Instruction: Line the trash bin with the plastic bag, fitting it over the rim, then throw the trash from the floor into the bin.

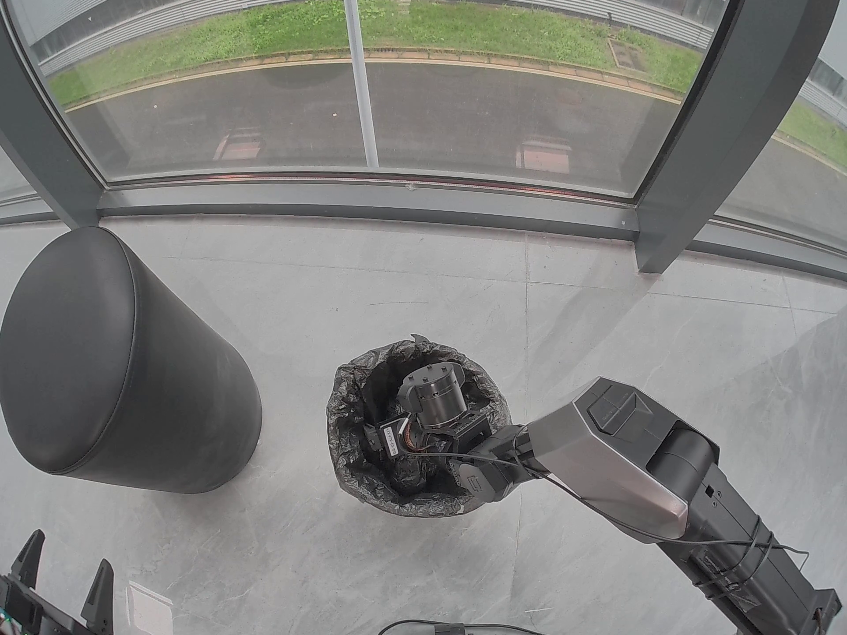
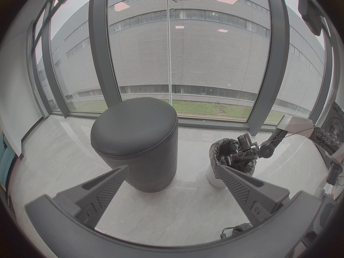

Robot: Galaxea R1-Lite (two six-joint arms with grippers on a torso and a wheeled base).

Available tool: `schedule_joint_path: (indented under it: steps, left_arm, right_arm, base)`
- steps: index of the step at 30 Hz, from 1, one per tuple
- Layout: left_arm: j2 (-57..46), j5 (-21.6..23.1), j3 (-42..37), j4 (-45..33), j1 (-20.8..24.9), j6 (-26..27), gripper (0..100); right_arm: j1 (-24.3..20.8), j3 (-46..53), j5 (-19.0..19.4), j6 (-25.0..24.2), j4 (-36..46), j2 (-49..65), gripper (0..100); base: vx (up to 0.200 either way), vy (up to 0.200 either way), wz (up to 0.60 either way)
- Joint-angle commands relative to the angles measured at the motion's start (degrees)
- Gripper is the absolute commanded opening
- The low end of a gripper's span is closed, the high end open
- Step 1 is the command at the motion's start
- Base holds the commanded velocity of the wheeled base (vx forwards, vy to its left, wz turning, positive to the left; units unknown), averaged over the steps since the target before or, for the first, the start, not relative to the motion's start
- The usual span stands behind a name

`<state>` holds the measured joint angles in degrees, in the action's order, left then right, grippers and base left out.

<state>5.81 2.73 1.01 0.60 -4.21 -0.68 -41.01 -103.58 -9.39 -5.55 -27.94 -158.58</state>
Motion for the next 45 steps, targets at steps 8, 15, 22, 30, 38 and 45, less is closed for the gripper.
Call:
schedule_joint_path:
  steps: [8,15,22,30,38,45]
  left_arm:
    - [0.1,0.0,-1.0,0.0,0.0,0.0,100]
    - [0.1,0.0,-1.0,0.0,0.0,0.0,100]
    - [0.1,0.0,-1.0,0.0,0.0,0.0,100]
    - [0.1,0.0,-1.0,0.0,0.0,0.0,100]
    - [0.1,0.0,-1.0,0.0,0.0,0.0,100]
    - [0.1,0.0,-1.0,0.0,0.0,0.0,100]
  right_arm:
    - [-0.7,3.0,-3.4,0.0,0.0,4.9,100]
    - [-2.9,13.6,-3.6,0.4,0.2,18.4,100]
    - [-3.8,25.0,-4.9,0.9,0.5,30.2,100]
    - [-3.2,39.1,-6.8,1.2,0.0,44.6,100]
    - [1.2,52.4,-7.5,0.8,-0.2,57.1,100]
    - [10.2,64.4,-15.0,0.6,-0.2,69.8,100]
  base:
    - [0.000,0.000,0.00]
    - [0.000,0.000,0.00]
    - [0.000,0.000,0.00]
    - [0.000,0.000,0.00]
    - [0.000,0.000,0.00]
    - [0.000,0.000,0.00]
